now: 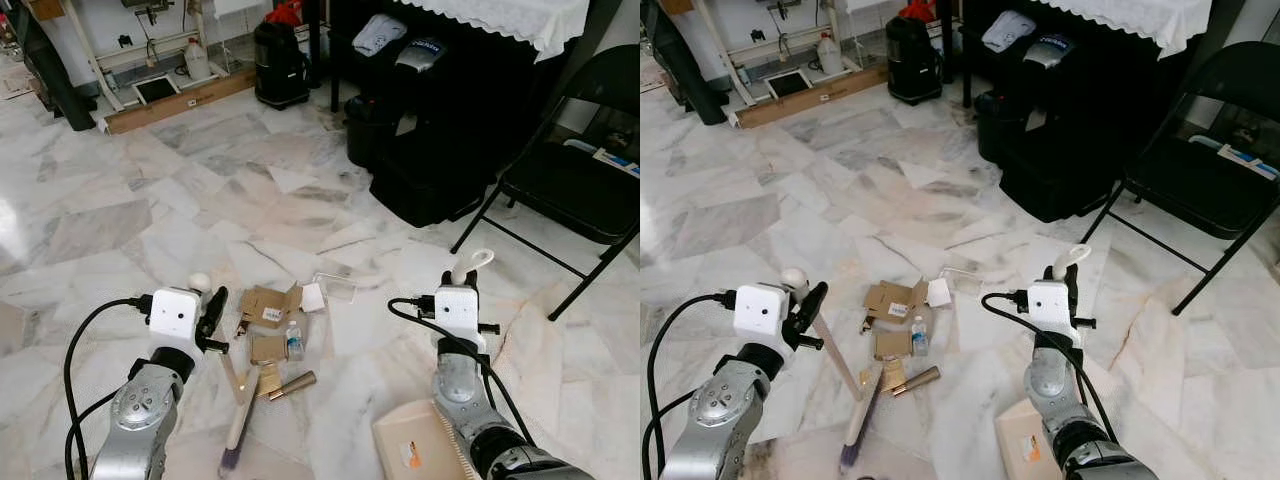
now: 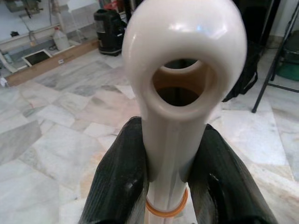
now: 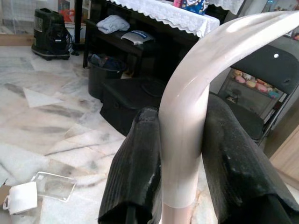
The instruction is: Sweep floor
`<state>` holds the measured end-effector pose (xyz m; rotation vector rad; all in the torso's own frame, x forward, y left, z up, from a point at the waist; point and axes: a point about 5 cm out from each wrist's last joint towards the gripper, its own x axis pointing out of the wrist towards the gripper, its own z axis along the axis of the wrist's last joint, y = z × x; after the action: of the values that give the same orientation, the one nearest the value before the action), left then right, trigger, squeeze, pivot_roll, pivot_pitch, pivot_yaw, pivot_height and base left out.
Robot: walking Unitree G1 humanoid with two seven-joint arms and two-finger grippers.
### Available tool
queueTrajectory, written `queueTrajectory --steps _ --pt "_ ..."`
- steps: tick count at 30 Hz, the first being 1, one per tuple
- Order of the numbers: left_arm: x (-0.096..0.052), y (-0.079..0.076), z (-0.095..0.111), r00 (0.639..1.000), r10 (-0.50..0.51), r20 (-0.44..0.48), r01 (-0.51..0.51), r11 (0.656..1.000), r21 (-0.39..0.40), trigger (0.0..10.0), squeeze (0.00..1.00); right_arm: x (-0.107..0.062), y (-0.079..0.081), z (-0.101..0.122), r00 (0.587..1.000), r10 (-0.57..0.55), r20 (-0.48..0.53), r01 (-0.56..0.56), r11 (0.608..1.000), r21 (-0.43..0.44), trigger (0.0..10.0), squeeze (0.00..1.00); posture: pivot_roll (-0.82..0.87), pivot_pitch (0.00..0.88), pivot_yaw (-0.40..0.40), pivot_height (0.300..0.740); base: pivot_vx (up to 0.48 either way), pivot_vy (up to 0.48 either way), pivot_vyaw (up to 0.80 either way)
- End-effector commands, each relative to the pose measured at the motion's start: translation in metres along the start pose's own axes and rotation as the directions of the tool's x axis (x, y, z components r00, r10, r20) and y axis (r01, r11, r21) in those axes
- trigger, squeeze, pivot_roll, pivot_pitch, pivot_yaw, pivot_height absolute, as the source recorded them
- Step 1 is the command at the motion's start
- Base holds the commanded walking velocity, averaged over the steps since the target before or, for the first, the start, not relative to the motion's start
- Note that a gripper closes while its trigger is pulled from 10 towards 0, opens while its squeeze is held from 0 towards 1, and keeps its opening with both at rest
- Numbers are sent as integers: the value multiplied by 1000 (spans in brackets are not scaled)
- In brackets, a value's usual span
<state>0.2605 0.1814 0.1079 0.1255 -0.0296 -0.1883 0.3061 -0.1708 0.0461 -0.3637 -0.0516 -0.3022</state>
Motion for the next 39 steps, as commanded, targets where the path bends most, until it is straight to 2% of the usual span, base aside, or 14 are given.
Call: queueTrajectory --steps 1,7,15,19,22,24,27,31,33,39 --pt "-1 3 9 1000 -2 28 1 1000 22 10000 0 -4 2 -1 1000 14 9 -13 1000 -6 10000 0 202 107 38 740 0 0 0" --pt "0 5 11 1000 0 30 0 1000 25 10000 0 2 1 5 1000 -6 28 5 1000 19 10000 0 201 112 39 740 0 0 0" --pt "-1 6 11 1000 -2 30 1 999 34 10000 0 24 0 38 989 -54 139 42 995 90 10000 0 201 115 39 740 0 0 0" --pt "0 6 11 999 -5 31 3 999 38 10000 0 31 -1 48 985 -70 160 53 992 112 10000 0 198 116 37 740 0 0 0" --pt "0 5 11 999 -8 31 7 999 40 10000 0 28 3 41 991 -48 126 36 995 91 10000 0 200 117 35 740 0 0 0" --pt "0 4 12 999 -15 31 13 999 43 10000 0 17 9 24 999 1 43 -4 998 63 10000 0 205 118 33 740 0 0 0" --pt "0 3 16 999 -35 38 33 998 53 10000 0 -8 13 -11 989 38 -142 -26 996 83 10000 0 221 122 29 740 0 0 0" --pt "-3 3 19 998 -50 36 48 997 61 10000 0 -20 17 -20 983 49 -176 -34 996 85 10000 0 238 133 33 740 0 0 0" --pt "-5 4 19 998 -61 28 59 996 65 10000 0 -31 21 -27 977 70 -200 -55 995 80 10000 0 240 135 36 740 0 0 0" --pt "-4 0 18 996 -93 10 92 993 68 10000 0 -25 10 -29 978 31 -207 -18 998 65 10000 0 235 132 43 740 0 0 0"
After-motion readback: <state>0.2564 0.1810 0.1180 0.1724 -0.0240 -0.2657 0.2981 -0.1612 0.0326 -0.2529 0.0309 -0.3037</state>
